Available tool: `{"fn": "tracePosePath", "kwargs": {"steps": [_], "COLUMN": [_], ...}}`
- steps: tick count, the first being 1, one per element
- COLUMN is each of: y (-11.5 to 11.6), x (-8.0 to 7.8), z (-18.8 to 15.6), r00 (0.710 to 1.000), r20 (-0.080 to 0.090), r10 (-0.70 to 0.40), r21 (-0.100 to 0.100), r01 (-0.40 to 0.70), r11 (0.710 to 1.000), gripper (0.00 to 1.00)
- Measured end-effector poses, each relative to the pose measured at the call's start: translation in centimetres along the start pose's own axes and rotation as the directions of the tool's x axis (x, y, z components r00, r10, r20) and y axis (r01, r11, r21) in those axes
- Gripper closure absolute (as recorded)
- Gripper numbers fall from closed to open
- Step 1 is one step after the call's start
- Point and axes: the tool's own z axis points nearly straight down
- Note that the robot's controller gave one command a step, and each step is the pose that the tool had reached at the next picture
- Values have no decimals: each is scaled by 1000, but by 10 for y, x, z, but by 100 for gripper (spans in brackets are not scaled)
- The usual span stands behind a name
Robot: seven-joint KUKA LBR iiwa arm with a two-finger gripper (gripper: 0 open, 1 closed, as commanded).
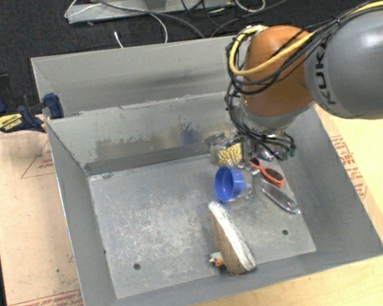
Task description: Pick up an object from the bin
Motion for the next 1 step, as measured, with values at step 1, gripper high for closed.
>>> {"fn": "tracePosePath", "kwargs": {"steps": [1], "y": [-23], "x": [23], "z": [16], "r00": [1000], "r20": [6], "r10": [7], "r21": [0], "r01": [-7], "r11": [1000], "gripper": [0]}}
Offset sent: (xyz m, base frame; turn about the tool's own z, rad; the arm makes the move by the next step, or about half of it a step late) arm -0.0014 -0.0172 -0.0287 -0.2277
